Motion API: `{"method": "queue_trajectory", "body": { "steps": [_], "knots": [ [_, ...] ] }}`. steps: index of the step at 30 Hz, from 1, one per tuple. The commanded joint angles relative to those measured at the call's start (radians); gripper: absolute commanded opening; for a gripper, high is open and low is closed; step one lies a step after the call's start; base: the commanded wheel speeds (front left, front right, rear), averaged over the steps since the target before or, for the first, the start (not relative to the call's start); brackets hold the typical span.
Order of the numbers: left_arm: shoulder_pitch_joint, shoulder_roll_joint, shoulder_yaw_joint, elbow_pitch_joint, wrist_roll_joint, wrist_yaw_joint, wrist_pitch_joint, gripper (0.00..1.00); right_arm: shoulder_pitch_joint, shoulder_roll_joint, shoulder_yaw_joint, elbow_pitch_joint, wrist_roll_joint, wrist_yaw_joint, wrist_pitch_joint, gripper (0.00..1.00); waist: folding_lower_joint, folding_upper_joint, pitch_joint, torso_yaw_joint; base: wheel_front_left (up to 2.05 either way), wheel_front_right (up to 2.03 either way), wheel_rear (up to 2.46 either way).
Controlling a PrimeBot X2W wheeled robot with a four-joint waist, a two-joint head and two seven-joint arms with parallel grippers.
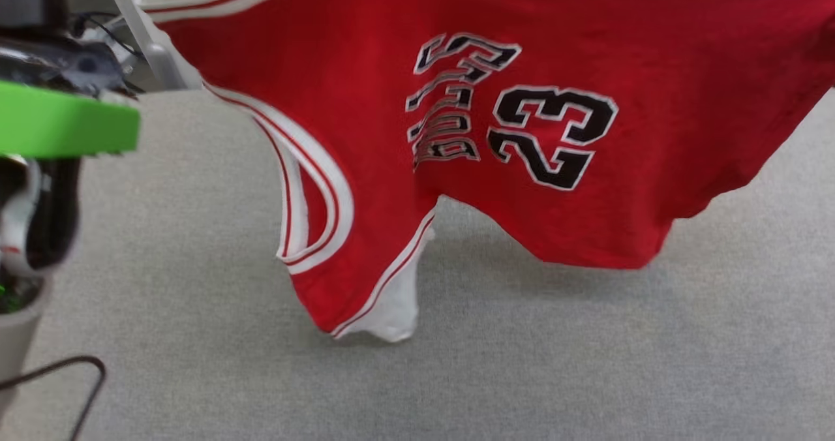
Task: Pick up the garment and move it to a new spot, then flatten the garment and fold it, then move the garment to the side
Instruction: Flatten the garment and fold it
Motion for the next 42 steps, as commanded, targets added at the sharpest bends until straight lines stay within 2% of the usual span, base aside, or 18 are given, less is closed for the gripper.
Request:
{"method": "queue_trajectory", "body": {
  "steps": [1, 8, 13, 21, 24, 25, 28, 34, 42],
  "knots": [
    [-0.043, 0.021, 0.011, 0.013, 0.01, -0.01, 0.012, 0.0, -0.028, 0.0, -0.011, -0.002, -0.013, -0.001, -0.001, 0.0, 0.0, 0.0, 0.07, -0.019, 0.0, 0.0, 0.0],
    [-0.25, 0.09, 0.01, 0.091, -0.002, -0.106, 0.089, 0.0, -0.169, -0.038, -0.036, 0.031, -0.034, -0.001, -0.02, 0.0, 0.0, 0.0, 0.252, -0.018, 0.0, 0.0, 0.0],
    [-0.437, 0.097, -0.006, 0.198, 0.003, -0.172, 0.108, 0.0, -0.313, -0.067, -0.017, 0.113, -0.057, -0.001, -0.039, 0.0, 0.0, 0.0, 0.375, -0.013, 0.0, 0.0, 0.0],
    [-0.82, 0.071, -0.07, 0.479, 0.09, -0.286, 0.09, 0.0, -0.63, -0.064, 0.072, 0.318, -0.117, -0.001, -0.122, 0.0, 0.0, 0.0, 0.534, -0.019, 0.0, 0.0, 0.0],
    [-0.976, 0.047, -0.084, 0.605, 0.145, -0.302, 0.039, 0.0, -0.757, -0.06, 0.129, 0.397, -0.173, -0.001, -0.191, 0.0, 0.0, 0.0, 0.573, -0.025, 0.0, 0.0, 0.0],
    [-1.104, 0.024, -0.102, 0.716, 0.193, -0.315, -0.017, 0.0, -0.864, -0.043, 0.16, 0.479, -0.211, -0.001, -0.263, 0.0, 0.0, 0.0, 0.605, -0.029, 0.0, 0.0, 0.0],
    [-1.211, -0.004, -0.124, 0.831, 0.233, -0.33, -0.086, 0.0, -0.963, -0.02, 0.17, 0.579, -0.254, -0.001, -0.34, 0.0, 0.0, 0.0, 0.634, -0.027, 0.0, 0.0, 0.0],
    [-1.308, -0.053, -0.145, 1.036, 0.261, -0.339, -0.214, 0.0, -1.085, 0.023, 0.165, 0.745, -0.309, -0.001, -0.442, 0.0, 0.0, 0.0, 0.678, -0.009, 0.0, 0.0, 0.0],
    [-1.205, -0.12, -0.148, 1.195, 0.204, -0.37, -0.315, 0.0, -1.086, 0.049, 0.228, 0.888, -0.327, -0.001, -0.537, 0.0, 0.0, 0.0, 0.699, 0.02, 0.0, 0.0, 0.0]
  ]
}}
